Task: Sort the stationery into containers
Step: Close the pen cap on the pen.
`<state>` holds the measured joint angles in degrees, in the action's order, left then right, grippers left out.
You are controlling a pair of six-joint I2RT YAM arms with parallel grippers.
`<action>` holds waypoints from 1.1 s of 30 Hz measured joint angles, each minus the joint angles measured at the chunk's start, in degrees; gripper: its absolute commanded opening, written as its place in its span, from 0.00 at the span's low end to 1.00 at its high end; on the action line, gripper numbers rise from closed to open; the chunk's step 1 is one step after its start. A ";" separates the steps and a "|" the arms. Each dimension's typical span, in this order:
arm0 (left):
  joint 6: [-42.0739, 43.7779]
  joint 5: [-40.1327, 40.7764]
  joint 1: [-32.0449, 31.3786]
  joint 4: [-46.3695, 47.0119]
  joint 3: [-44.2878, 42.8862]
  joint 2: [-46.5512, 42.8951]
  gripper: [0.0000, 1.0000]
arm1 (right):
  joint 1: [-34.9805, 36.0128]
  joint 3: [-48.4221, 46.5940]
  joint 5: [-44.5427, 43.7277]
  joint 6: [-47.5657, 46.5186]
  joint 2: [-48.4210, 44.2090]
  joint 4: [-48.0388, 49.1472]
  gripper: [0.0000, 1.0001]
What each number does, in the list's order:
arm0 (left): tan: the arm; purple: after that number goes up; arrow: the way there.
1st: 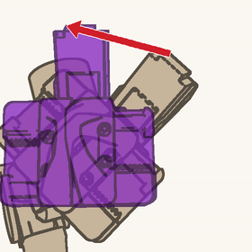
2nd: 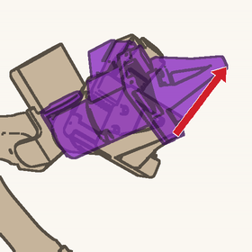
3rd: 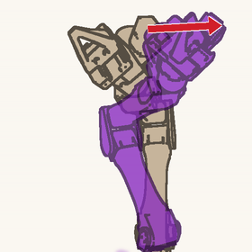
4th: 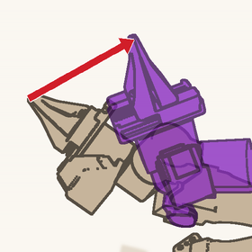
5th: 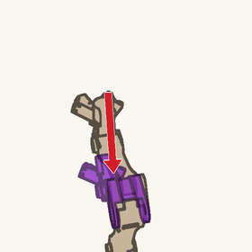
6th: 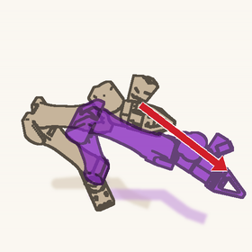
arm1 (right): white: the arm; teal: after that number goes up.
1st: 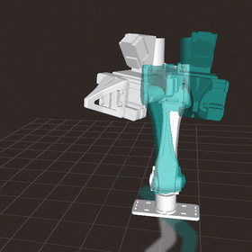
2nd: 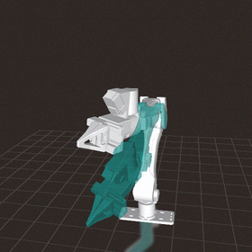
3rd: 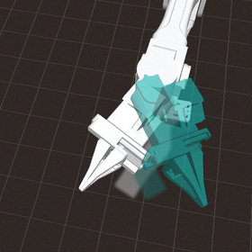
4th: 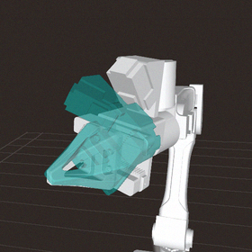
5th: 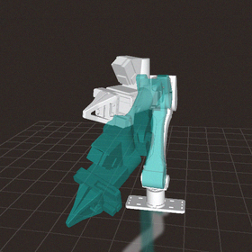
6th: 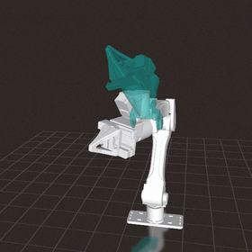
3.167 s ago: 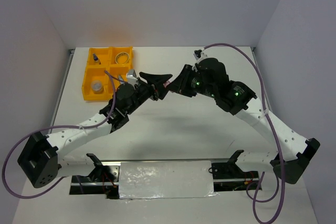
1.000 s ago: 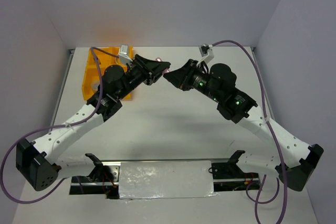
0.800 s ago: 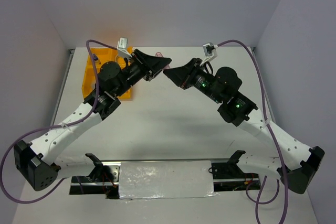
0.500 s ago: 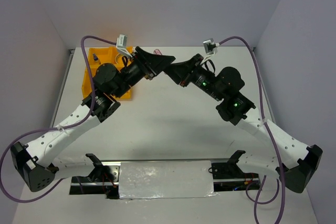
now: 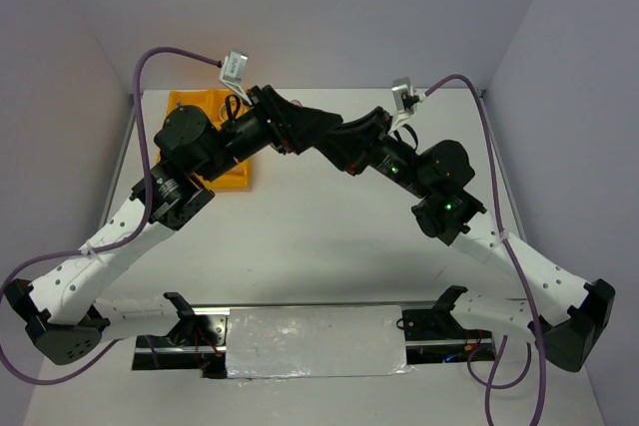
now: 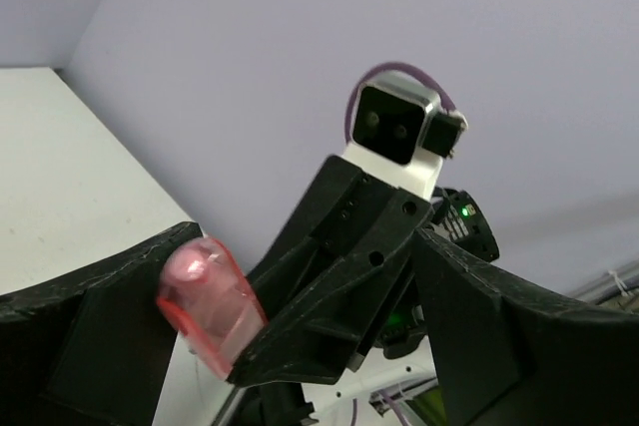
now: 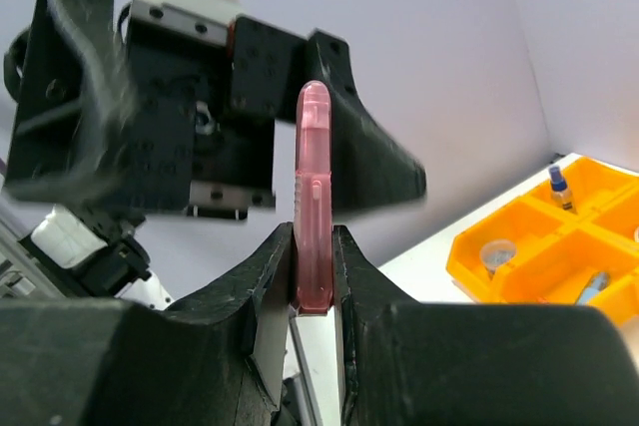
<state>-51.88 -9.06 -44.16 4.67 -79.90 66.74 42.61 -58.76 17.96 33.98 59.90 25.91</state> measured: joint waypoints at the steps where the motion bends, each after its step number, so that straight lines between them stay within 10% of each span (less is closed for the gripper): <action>1: 0.63 0.11 0.55 -0.57 -0.52 -0.09 0.99 | 0.00 0.13 -0.02 -0.26 -0.26 -0.24 0.00; 16: -1.81 -4.74 12.44 3.34 4.37 -5.25 0.77 | 0.00 1.07 0.81 -0.61 -3.85 -5.40 0.00; 24: -5.66 -13.42 12.48 12.57 10.05 -4.96 0.42 | 0.00 1.05 0.81 -0.37 -4.00 -8.02 0.00; 28: -6.36 -15.26 12.90 14.58 10.82 -4.94 0.09 | 0.15 0.81 1.66 0.33 -4.17 -8.17 0.00; 33: -6.97 -16.65 13.03 16.68 10.91 -4.72 0.00 | 0.15 -0.11 2.62 1.11 -4.04 -8.41 0.00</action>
<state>-58.85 -25.71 -31.14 21.34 -68.99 62.02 42.76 -58.87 20.58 35.09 55.86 17.50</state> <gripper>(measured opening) 0.244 0.260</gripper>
